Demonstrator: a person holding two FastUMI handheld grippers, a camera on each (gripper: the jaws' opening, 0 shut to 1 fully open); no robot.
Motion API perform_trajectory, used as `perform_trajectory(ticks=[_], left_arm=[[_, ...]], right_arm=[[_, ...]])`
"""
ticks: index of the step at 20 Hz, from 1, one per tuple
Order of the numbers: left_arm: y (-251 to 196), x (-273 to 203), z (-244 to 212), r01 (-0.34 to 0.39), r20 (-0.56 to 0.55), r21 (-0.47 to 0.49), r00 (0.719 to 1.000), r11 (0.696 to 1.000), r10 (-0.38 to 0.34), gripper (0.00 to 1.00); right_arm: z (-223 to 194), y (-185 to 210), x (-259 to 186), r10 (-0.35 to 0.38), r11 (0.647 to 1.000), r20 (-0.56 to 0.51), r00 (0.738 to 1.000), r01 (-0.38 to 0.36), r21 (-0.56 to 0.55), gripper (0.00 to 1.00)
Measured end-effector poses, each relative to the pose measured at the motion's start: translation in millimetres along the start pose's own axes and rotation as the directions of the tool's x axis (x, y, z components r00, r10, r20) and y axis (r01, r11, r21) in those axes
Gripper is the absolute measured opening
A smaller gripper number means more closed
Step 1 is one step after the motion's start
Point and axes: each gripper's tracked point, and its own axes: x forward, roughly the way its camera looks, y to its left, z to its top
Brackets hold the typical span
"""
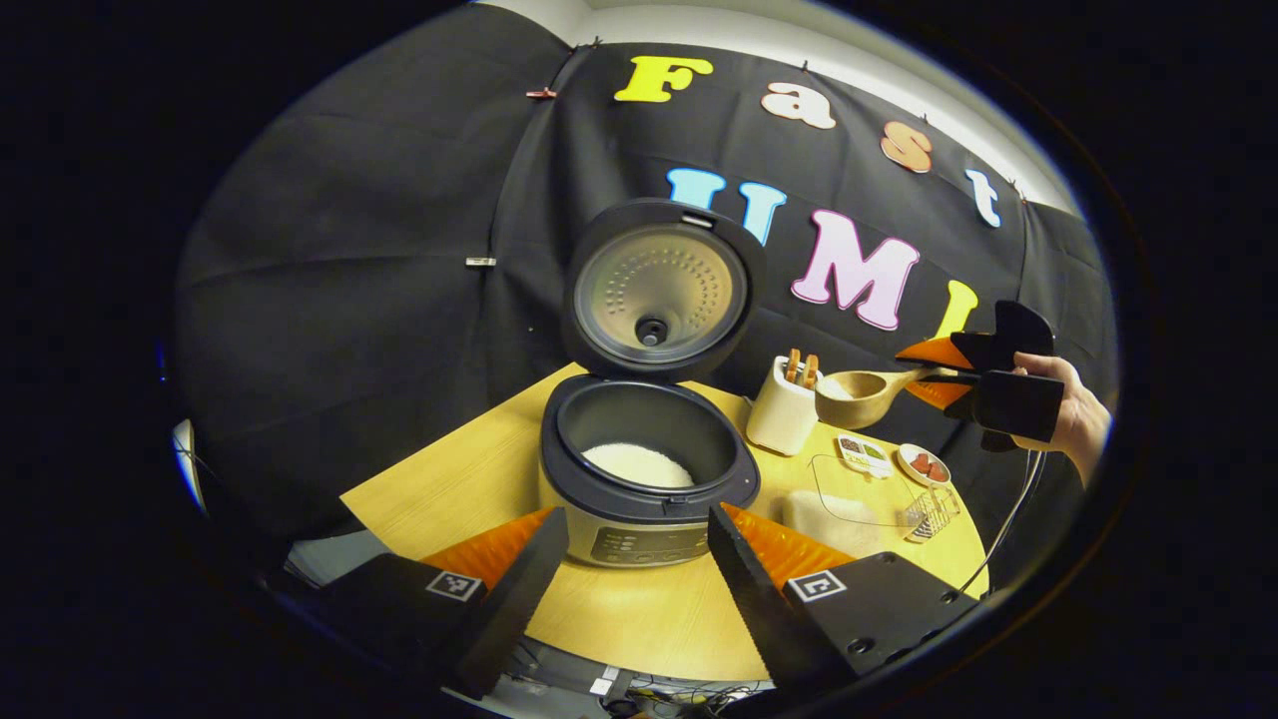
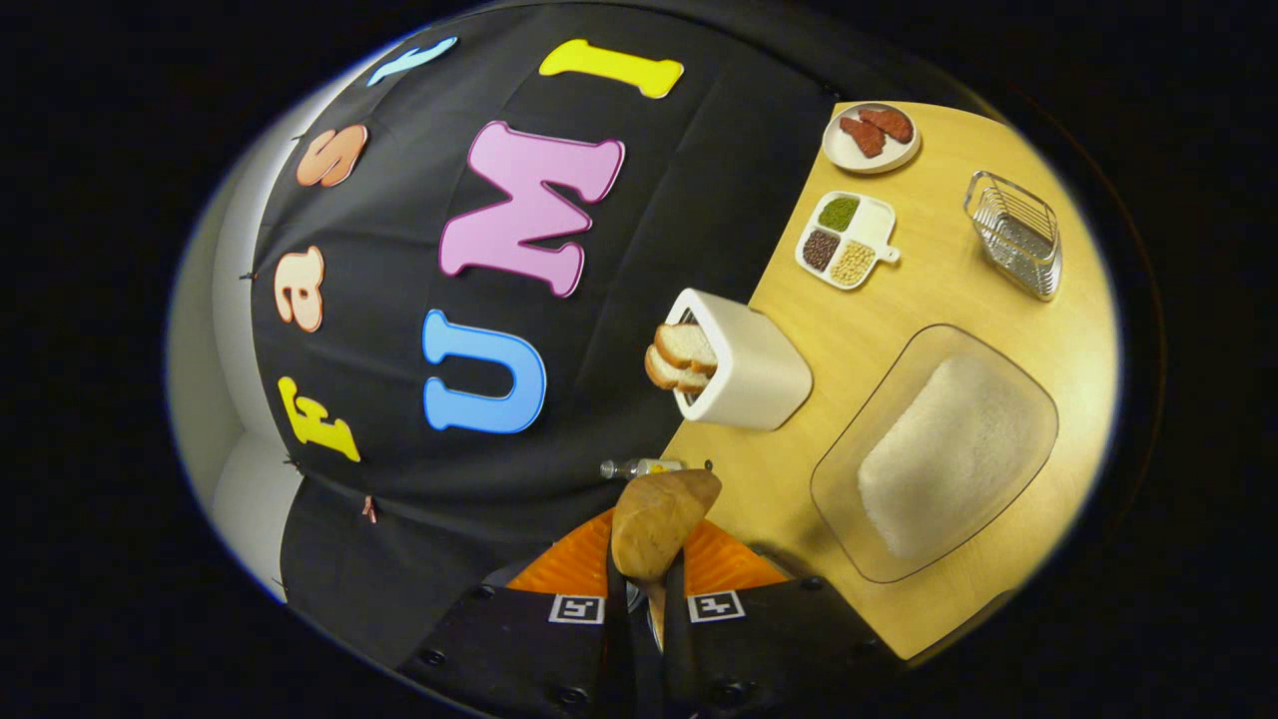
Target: Close the left gripper, press the button to open the rice cooker; take a wooden spoon from the chopstick holder with the right hand, scoop a spoonful of rice and pour it into the rice cooker, then put the wooden spoon back into the chopstick holder.
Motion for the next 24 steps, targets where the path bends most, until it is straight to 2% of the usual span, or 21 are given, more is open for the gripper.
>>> perform_trajectory(ticks=[3, 6, 8, 10, 12, 15, 19, 24], left_arm=[[9, -2, -1, -0.026, -0.003, -0.020, 1.000, 0.999, 0.026, 0.95], [17, -4, -3, -0.046, -0.006, -0.033, 0.999, 0.998, 0.046, 0.95], [23, -5, -3, -0.058, -0.004, -0.045, 0.998, 0.997, 0.057, 0.95], [28, -5, -4, -0.068, -0.004, -0.053, 0.998, 0.996, 0.068, 0.95], [36, -4, -4, -0.079, 0.000, -0.052, 0.997, 0.996, 0.079, 0.95], [53, -4, -6, -0.114, 0.002, -0.041, 0.993, 0.993, 0.114, 0.96], [70, -13, 0, -0.145, 0.024, -0.058, 0.989, 0.988, 0.147, 0.95], [81, -22, -8, -0.178, 0.014, -0.075, 0.984, 0.981, 0.179, 0.95]], right_arm=[[-38, 13, 19, 0.006, 0.999, -0.069, 0.998, -0.009, -0.037, 0.16], [-77, 30, 37, 0.021, 0.992, -0.124, 0.992, -0.036, -0.121, 0.16], [-99, 38, 46, 0.017, 0.978, -0.144, 0.989, -0.046, -0.202, 0.16], [-118, 50, 54, 0.030, 0.942, -0.152, 0.988, -0.079, -0.327, 0.15], [-136, 60, 57, 0.050, 0.866, -0.154, 0.987, -0.120, -0.486, 0.16], [-160, 69, 61, 0.084, 0.705, -0.150, 0.985, -0.165, -0.689, 0.16], [-189, 61, 68, 0.098, 0.550, -0.201, 0.975, -0.221, -0.805, 0.16], [-215, 57, 69, 0.121, 0.356, -0.249, 0.961, -0.276, -0.893, 0.16]])
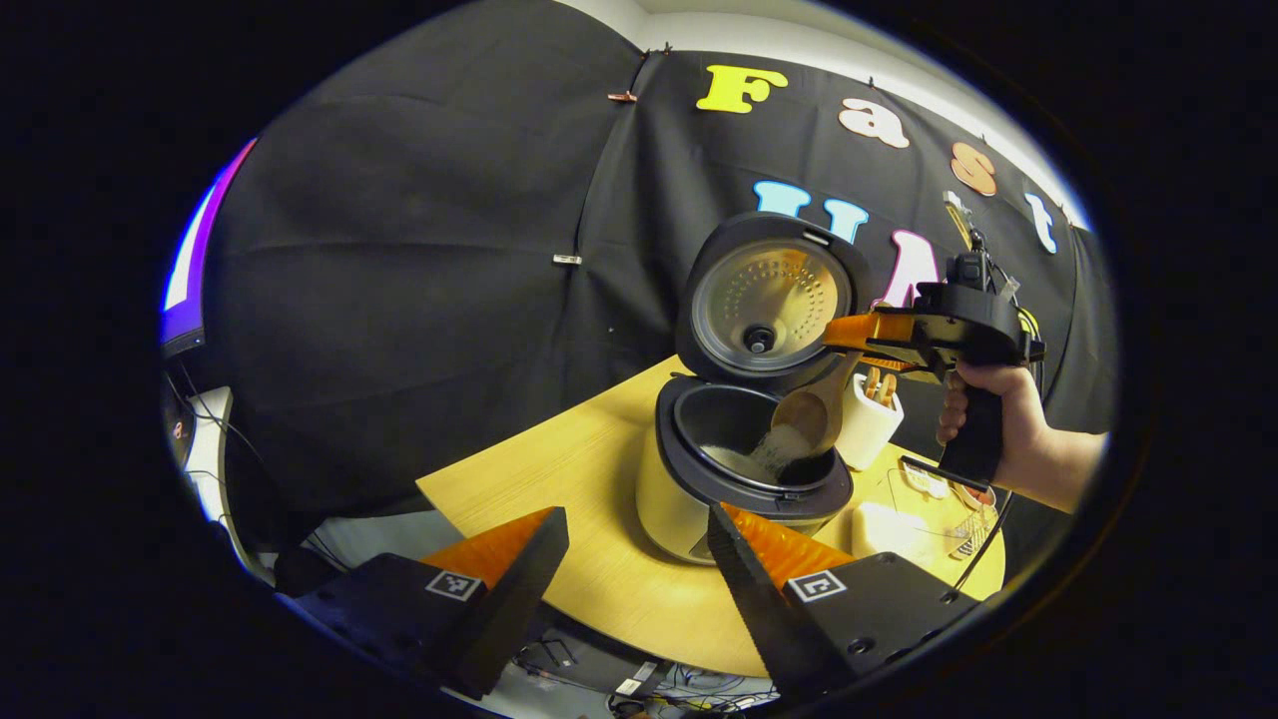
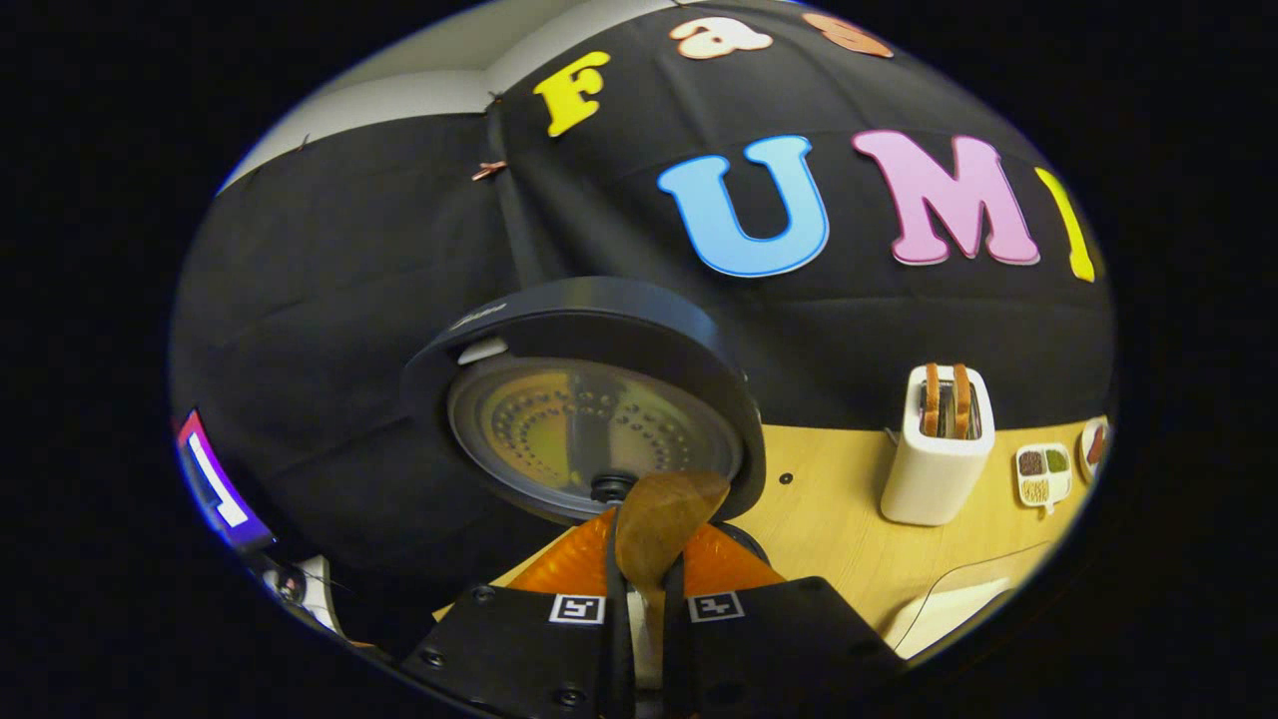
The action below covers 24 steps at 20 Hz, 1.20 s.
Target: Close the left gripper, press the button to open the rice cooker; take a wooden spoon from the chopstick holder with the right hand, scoop a spoonful of rice and pour it into the rice cooker, then put the wooden spoon back into the chopstick holder.
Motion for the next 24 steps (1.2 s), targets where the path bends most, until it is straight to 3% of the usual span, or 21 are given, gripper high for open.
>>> perform_trajectory(ticks=[8, 16, 19, 24], left_arm=[[4, -4, 5, -0.011, 0.014, 0.023, 1.000, 1.000, 0.011, 0.95], [-12, -3, 15, 0.010, 0.023, 0.047, 1.000, 0.999, -0.011, 0.95], [-18, -6, 14, 0.018, 0.023, 0.063, 1.000, 0.998, -0.019, 0.95], [-39, -11, 21, 0.042, 0.029, 0.094, 0.999, 0.995, -0.045, 0.95]], right_arm=[[-10, 27, 5, 0.090, 0.969, 0.000, 0.996, -0.088, -0.230, 0.16], [-42, 44, -2, 0.159, 0.877, -0.048, 0.986, -0.163, -0.453, 0.16], [-42, 38, -6, 0.140, 0.918, -0.058, 0.989, -0.151, -0.367, 0.16], [22, 6, -36, 0.071, 0.986, 0.053, 0.996, -0.063, -0.152, 0.15]])
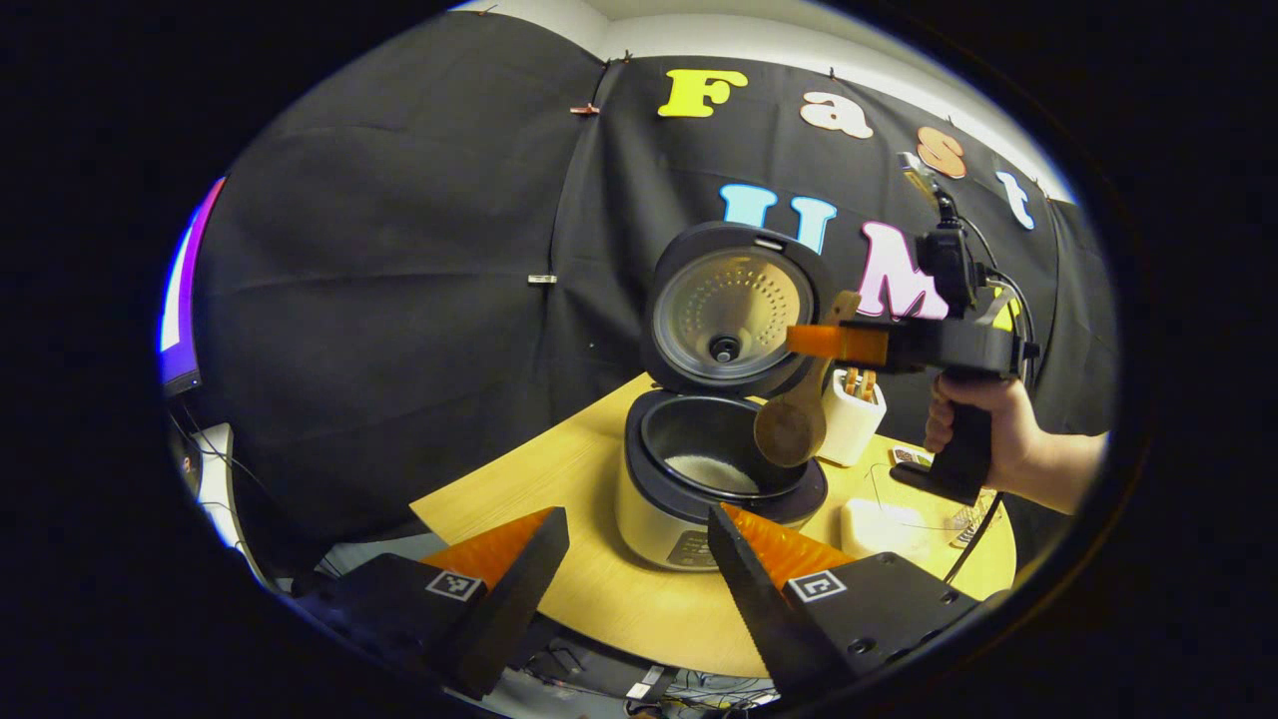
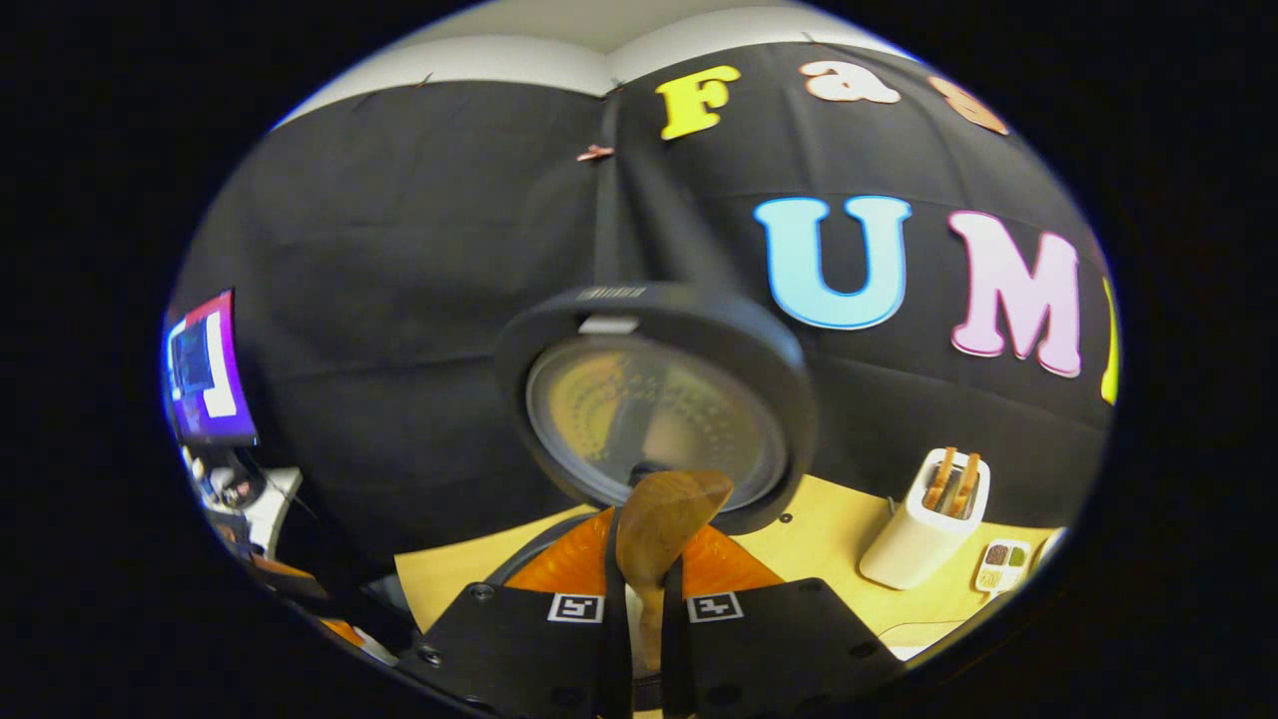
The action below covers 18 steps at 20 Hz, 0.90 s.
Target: Close the left gripper, press the button to open the rice cooker; take a wooden spoon from the chopstick holder with the right hand, scoop a spoonful of rice and pour it into the rice cooker, then put the wooden spoon back into the chopstick holder.
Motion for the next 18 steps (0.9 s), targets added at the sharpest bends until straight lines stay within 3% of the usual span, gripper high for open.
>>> perform_trajectory(ticks=[2, 6, 10, 11, 15, 18], left_arm=[[-15, 2, 3, 0.023, 0.000, 0.001, 1.000, 1.000, -0.023, 0.95], [-50, 8, 6, 0.072, -0.006, -0.034, 0.997, 0.997, -0.072, 0.95], [-94, 14, 20, 0.127, 0.016, 0.004, 0.992, 0.992, -0.127, 0.92], [-103, 16, 22, 0.137, 0.017, 0.012, 0.990, 0.990, -0.137, 0.95], [-147, 23, 18, 0.173, -0.004, -0.004, 0.985, 0.985, -0.173, 0.95], [-172, 24, 24, 0.166, 0.012, -0.019, 0.986, 0.986, -0.166, 0.95]], right_arm=[[21, -22, -17, -0.034, 0.995, 0.032, 0.999, 0.031, 0.091, 0.15], [47, -94, -63, -0.173, 0.970, 0.072, 0.982, 0.157, 0.184, 0.15], [45, -181, -115, -0.327, 0.919, 0.068, 0.942, 0.301, 0.254, 0.15], [47, -202, -129, -0.362, 0.905, 0.070, 0.930, 0.332, 0.267, 0.15], [46, -287, -191, -0.510, 0.803, 0.068, 0.857, 0.446, 0.396, 0.15], [23, -343, -232, -0.590, 0.722, 0.028, 0.807, 0.512, 0.465, 0.15]])
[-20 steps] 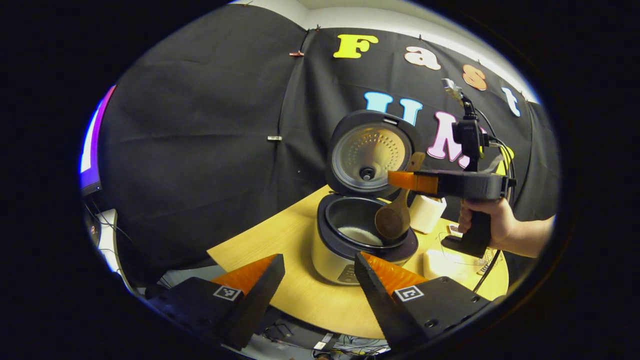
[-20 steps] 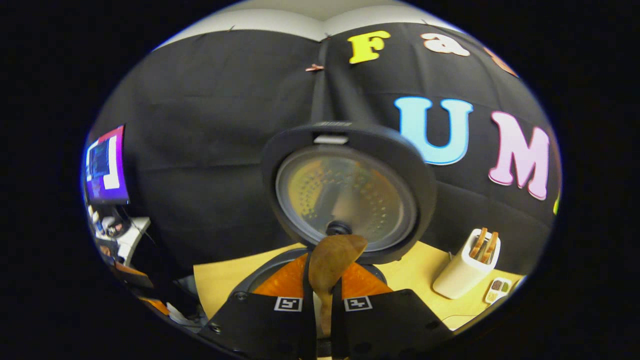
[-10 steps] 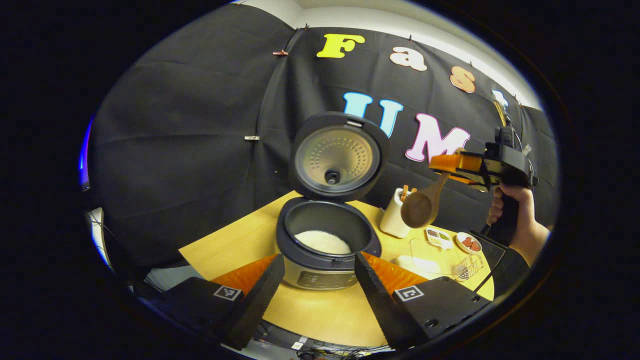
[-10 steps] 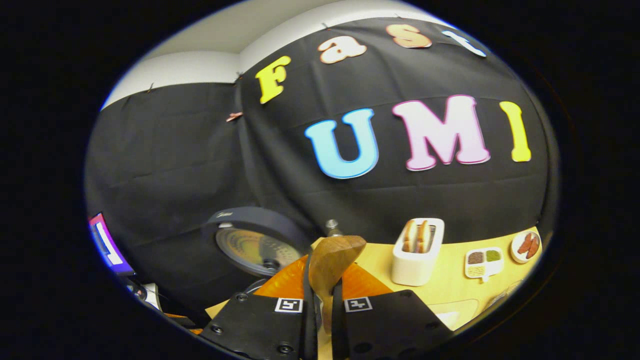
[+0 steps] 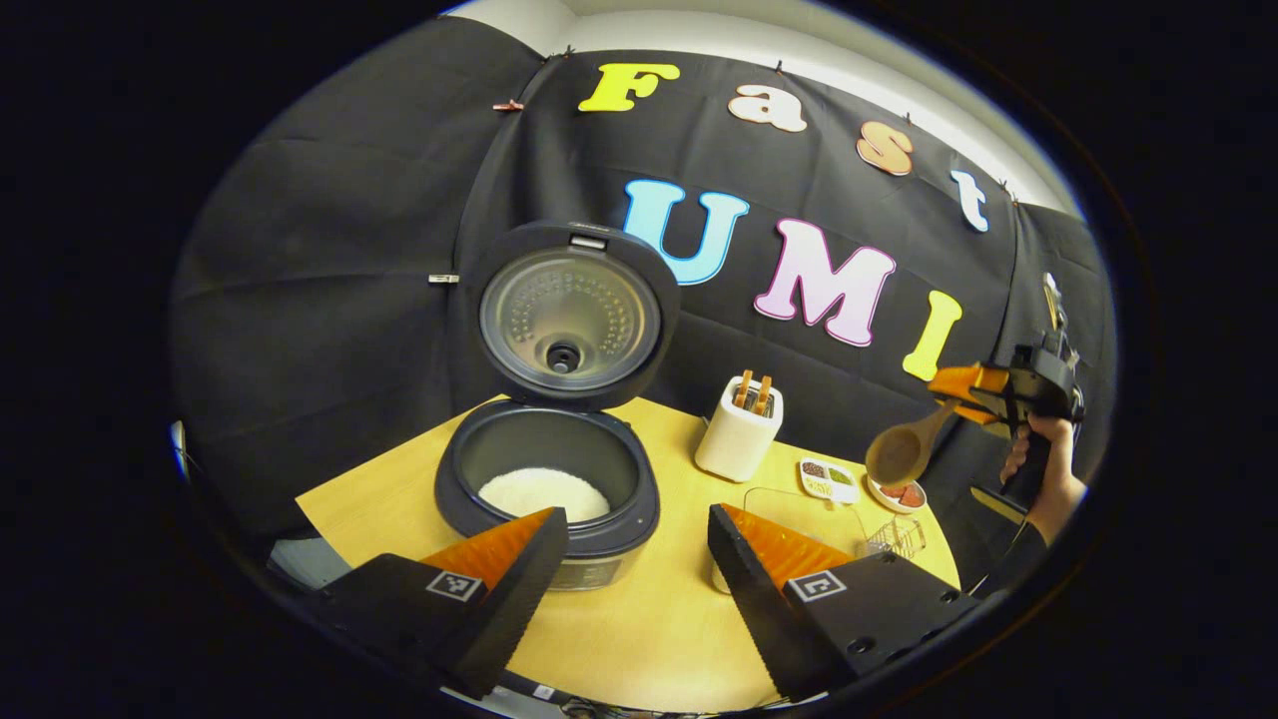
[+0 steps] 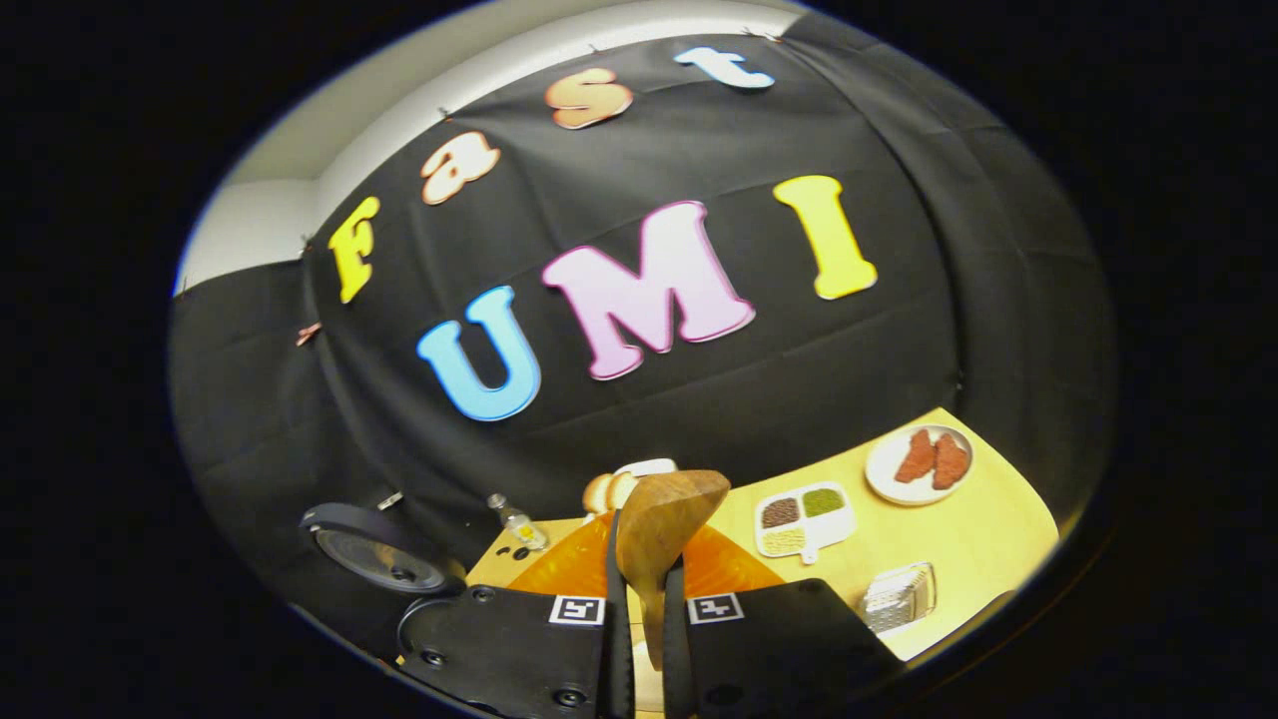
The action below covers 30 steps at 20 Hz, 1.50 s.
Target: Close the left gripper, press the button to open the rice cooker; take a wooden spoon from the chopstick holder with the right hand, scoop a spoonful of rice and pour it into the rice cooker, then put the wooden spoon back into the chopstick holder.
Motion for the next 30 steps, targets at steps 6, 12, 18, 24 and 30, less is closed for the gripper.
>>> perform_trajectory(ticks=[6, 12, 18, 24, 30], left_arm=[[-34, -2, -7, -0.053, -0.003, -0.001, 0.999, 0.999, 0.053, 0.95], [-59, -19, -27, -0.152, -0.028, -0.039, 0.988, 0.988, 0.151, 0.95], [-88, -38, -38, -0.195, -0.023, -0.008, 0.981, 0.981, 0.195, 0.95], [-87, -48, -23, -0.227, 0.010, 0.011, 0.974, 0.974, 0.227, 0.95], [-59, -48, 24, -0.268, 0.100, 0.015, 0.959, 0.963, 0.265, 0.95]], right_arm=[[6, -124, -7, -0.172, 0.975, -0.005, 0.985, 0.171, 0.142, 0.15], [-19, -207, -4, -0.250, 0.946, -0.062, 0.966, 0.258, 0.199, 0.16], [-53, -236, 18, -0.248, 0.943, -0.127, 0.960, 0.269, 0.195, 0.15], [-97, -237, 38, -0.278, 0.938, -0.181, 0.943, 0.307, 0.158, 0.16], [-106, -236, 32, -0.306, 0.925, -0.194, 0.932, 0.339, 0.170, 0.21]])
